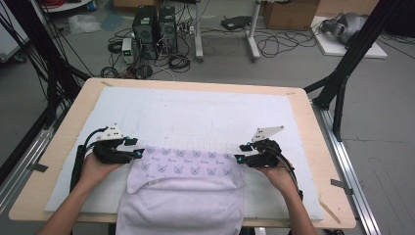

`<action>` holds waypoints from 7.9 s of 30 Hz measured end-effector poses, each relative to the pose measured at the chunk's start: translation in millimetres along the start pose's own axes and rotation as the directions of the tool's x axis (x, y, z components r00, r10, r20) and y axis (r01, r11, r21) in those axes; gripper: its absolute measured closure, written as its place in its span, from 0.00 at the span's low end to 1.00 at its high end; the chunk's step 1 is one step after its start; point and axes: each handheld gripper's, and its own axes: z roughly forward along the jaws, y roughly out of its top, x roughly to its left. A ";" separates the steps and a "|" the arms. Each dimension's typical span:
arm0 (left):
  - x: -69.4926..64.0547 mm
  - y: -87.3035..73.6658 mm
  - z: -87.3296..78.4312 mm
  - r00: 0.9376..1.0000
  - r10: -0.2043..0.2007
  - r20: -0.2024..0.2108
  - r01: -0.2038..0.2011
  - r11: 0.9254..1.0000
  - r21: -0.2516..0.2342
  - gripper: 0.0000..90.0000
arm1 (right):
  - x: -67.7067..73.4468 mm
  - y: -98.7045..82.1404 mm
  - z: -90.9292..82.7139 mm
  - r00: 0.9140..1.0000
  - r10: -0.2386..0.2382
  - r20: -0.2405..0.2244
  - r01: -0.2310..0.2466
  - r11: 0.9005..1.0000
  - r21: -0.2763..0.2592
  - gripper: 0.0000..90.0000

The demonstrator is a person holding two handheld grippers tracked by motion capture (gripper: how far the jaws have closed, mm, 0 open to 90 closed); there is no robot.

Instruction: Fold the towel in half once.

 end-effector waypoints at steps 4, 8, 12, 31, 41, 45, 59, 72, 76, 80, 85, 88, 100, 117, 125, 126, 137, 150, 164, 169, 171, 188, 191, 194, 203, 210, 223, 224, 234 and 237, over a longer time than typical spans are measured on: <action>6.4 -3.8 8.7 0.999 -0.033 -0.011 0.033 0.999 0.016 0.49 | -10.0 -3.8 10.0 1.000 0.026 -0.003 -0.026 0.999 0.020 0.54; 12.1 -6.7 15.2 0.998 -0.055 -0.003 0.055 0.998 0.032 0.50 | -14.5 -7.4 17.7 0.998 0.053 -0.028 -0.052 0.998 0.045 0.53; 13.0 -7.0 20.8 0.998 -0.054 -0.008 0.055 0.997 0.062 0.51 | -11.9 -7.4 23.0 0.999 0.040 -0.029 -0.037 0.997 0.072 0.54; 24.4 42.8 10.8 0.991 -0.027 -0.128 0.025 0.999 -0.021 0.96 | -37.4 36.8 1.4 0.999 0.028 0.043 -0.030 0.999 0.032 0.96; 60.3 141.1 -18.6 0.977 -0.010 -0.213 -0.019 0.990 -0.138 0.96 | -72.5 134.7 -48.6 0.982 -0.033 0.188 0.041 0.998 -0.040 0.96; 67.4 144.6 -6.6 0.972 -0.012 -0.236 -0.009 0.996 -0.088 0.76 | -84.5 141.3 -47.1 0.977 0.007 0.213 0.007 0.998 -0.066 0.79; 54.6 59.0 3.8 0.990 -0.044 -0.137 0.036 0.997 -0.061 0.60 | -64.9 72.6 -7.7 0.995 0.050 0.092 -0.049 0.999 -0.012 0.64; 22.6 17.0 10.0 1.000 -0.002 -0.008 0.002 0.997 -0.071 0.63 | -31.2 26.1 15.2 0.999 0.040 -0.010 -0.040 0.999 -0.014 0.65; 19.3 9.9 17.1 1.000 0.008 0.015 -0.008 0.999 -0.051 0.65 | -26.4 15.7 21.4 0.999 0.039 -0.009 -0.039 0.999 -0.004 0.66; 19.0 3.4 22.7 0.999 -0.007 0.043 0.008 1.000 -0.029 0.69 | -24.6 9.7 29.5 0.999 0.040 -0.027 -0.039 0.998 0.045 0.67; 16.2 -1.7 34.9 0.999 0.019 0.038 -0.021 0.998 0.056 0.74 | -19.6 10.2 42.5 1.000 -0.003 -0.019 0.005 0.995 0.098 0.74; 13.6 -0.7 36.4 0.999 0.038 0.019 -0.039 0.998 0.057 0.79 | -21.0 11.0 42.3 1.000 -0.018 -0.009 0.019 0.994 0.103 0.85; 15.7 9.3 25.7 1.000 0.013 -0.005 -0.012 0.999 0.043 0.96 | -27.6 15.6 29.1 0.999 0.004 -0.044 -0.002 1.000 0.027 0.96; -40.0 4.4 -63.1 0.993 0.085 0.084 -0.077 0.993 -0.089 0.96 | 39.1 20.8 -46.9 0.987 -0.105 -0.120 0.095 0.992 -0.085 0.96; -49.0 -15.5 -75.9 0.994 0.090 0.069 -0.087 0.995 -0.054 0.74 | 61.2 0.3 -51.9 0.984 -0.105 -0.144 0.095 0.993 -0.071 0.73; -48.9 -16.1 -72.2 0.993 0.093 0.067 -0.089 0.994 -0.055 0.73 | 58.8 -1.3 -48.2 0.986 -0.093 -0.139 0.083 0.994 -0.072 0.72; -44.9 -19.2 -20.0 0.990 0.098 0.100 -0.098 0.995 -0.007 0.70 | 35.4 -7.5 -2.3 0.992 -0.052 -0.115 0.051 0.999 -0.010 0.68; 3.6 19.0 18.3 1.000 0.010 -0.013 -0.011 0.998 -0.063 0.70 | -33.8 16.5 10.5 0.996 0.050 0.077 -0.050 0.999 -0.007 0.54; 62.4 36.3 63.2 0.986 -0.156 -0.056 0.159 0.986 0.054 0.49 | -86.0 21.5 33.4 0.988 0.135 0.079 -0.136 0.991 0.002 0.44; 61.4 31.2 72.5 0.992 -0.117 -0.049 0.121 0.988 0.095 0.62 | -91.3 13.0 45.5 0.989 0.149 0.013 -0.149 0.988 0.050 0.57; 61.6 31.5 71.2 0.994 -0.104 -0.017 0.105 0.990 0.091 0.80 | -91.2 12.8 46.2 0.992 0.117 -0.053 -0.115 0.992 0.042 0.76; 87.7 140.1 -6.4 0.976 -0.001 -0.219 -0.026 0.992 -0.120 0.97 | -96.8 128.2 -20.2 0.993 -0.033 0.118 0.044 0.995 -0.093 0.96; 91.4 154.4 -7.4 0.958 -0.028 -0.286 -0.004 0.994 -0.110 0.77 | -104.6 149.5 -33.2 0.983 0.002 0.182 0.024 0.990 -0.140 0.76; 95.5 139.9 -0.6 0.962 -0.042 -0.270 0.017 0.996 -0.093 0.58 | -112.4 145.2 -27.1 0.979 0.081 0.186 -0.051 0.986 -0.159 0.68; 86.1 74.9 2.9 0.979 -0.064 -0.194 0.052 0.996 -0.069 0.57 | -94.3 93.7 -3.2 0.991 0.060 0.122 -0.054 0.997 -0.052 0.60; 56.2 47.6 0.3 0.993 -0.023 -0.114 0.014 0.997 -0.078 0.57 | -58.2 76.3 -5.2 0.998 0.024 0.062 -0.020 0.997 -0.076 0.59; 20.3 -2.2 -15.4 1.000 0.016 0.019 -0.015 0.997 -0.074 0.61 | -8.8 30.0 4.4 0.999 -0.029 -0.023 0.028 0.997 -0.074 0.59; 17.6 -7.3 -15.3 0.999 0.019 0.028 -0.017 0.997 -0.070 0.62 | -6.7 26.2 6.2 0.999 -0.029 -0.030 0.027 0.998 -0.065 0.59; 8.8 -25.9 -4.9 0.998 0.027 0.053 -0.026 0.999 -0.024 0.67 | 7.7 8.1 16.0 0.998 -0.033 -0.054 0.032 0.999 -0.020 0.61; 8.4 -24.9 -2.1 0.998 0.027 0.053 -0.026 1.000 -0.013 0.69 | 10.3 1.0 18.1 0.998 -0.030 -0.047 0.029 0.999 -0.022 0.62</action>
